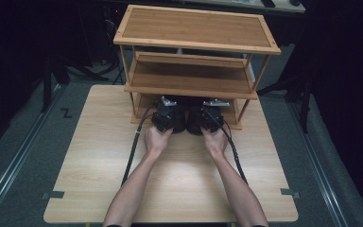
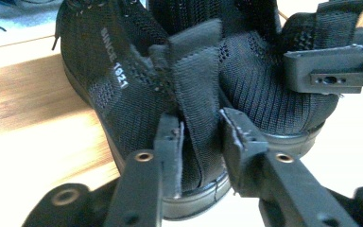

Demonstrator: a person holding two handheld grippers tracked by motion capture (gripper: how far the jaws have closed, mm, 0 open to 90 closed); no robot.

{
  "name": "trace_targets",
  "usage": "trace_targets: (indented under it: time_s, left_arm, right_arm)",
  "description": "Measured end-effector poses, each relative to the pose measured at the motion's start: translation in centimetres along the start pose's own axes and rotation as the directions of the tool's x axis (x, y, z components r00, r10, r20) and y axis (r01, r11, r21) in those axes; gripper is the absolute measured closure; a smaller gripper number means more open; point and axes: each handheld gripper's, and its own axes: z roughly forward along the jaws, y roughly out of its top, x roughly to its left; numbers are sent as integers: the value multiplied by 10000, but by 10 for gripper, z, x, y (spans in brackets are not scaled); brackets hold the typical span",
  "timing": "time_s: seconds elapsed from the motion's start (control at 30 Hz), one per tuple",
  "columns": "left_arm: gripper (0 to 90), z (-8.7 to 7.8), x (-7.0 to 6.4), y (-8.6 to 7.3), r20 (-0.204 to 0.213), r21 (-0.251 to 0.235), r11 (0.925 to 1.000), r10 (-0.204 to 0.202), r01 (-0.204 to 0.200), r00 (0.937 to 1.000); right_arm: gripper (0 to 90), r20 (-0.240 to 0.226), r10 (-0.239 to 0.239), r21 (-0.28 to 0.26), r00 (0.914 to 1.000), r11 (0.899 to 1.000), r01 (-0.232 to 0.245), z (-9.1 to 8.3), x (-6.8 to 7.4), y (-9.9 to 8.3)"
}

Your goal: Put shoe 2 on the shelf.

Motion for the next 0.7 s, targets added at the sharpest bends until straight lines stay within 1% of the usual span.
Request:
trace_targets:
  time_s: [0.07,0.1,0.17,0.23,0.27,0.3,0.33,0.4,0.43,0.47,0.6,0.7]
  left_arm:
    - [617,-3,0,0,-27,-83,10000,27,-27,10000]
    - [574,-6,0,0,5,-121,9999,0,0,10000]
    - [505,-12,1,0,-49,-242,9997,21,-22,10000]
    - [464,-18,4,-1,-114,-399,9992,56,-60,9999]
    - [447,-21,6,-1,-106,-510,9986,160,-165,9998]
    - [432,-24,6,-2,-98,-468,9988,123,-128,9999]
    - [426,-26,7,-4,-103,-516,9985,161,-166,9998]
    - [416,-32,9,-8,-32,-628,9980,108,-110,9999]
    - [416,-32,9,-8,-32,-628,9980,108,-110,9999]
    - [416,-39,12,-14,44,-666,9977,104,-100,9999]
    - [414,-48,19,-25,91,-852,9963,-113,121,9999]
    - [412,-54,23,-32,126,-954,9950,-269,280,9996]
  right_arm:
    - [594,-138,32,-57,9999,10000,-32,-3,-2,0]
    - [569,-168,-13,-83,9999,10000,11,-5,-3,0]
    - [540,-206,-53,-221,9998,9997,48,-10,-5,-1]
    - [515,-340,-120,-346,9994,9993,108,-16,-8,-3]
    - [504,-374,-130,-415,9992,9991,115,-20,-10,-4]
    - [497,-430,-180,-513,9989,9986,158,-24,-12,-5]
    - [494,-470,-143,-546,9988,9984,117,-28,-12,-6]
    - [490,-537,-220,-654,9983,9977,185,-36,-16,-10]
    - [490,-593,-208,-716,9980,9973,166,-40,-18,-12]
    - [490,-608,-224,-772,9979,9969,177,-44,-20,-14]
    - [497,-612,-39,-922,9981,9957,-17,-56,-33,-24]
    - [508,-630,91,-918,9980,9957,-148,-64,-41,-32]
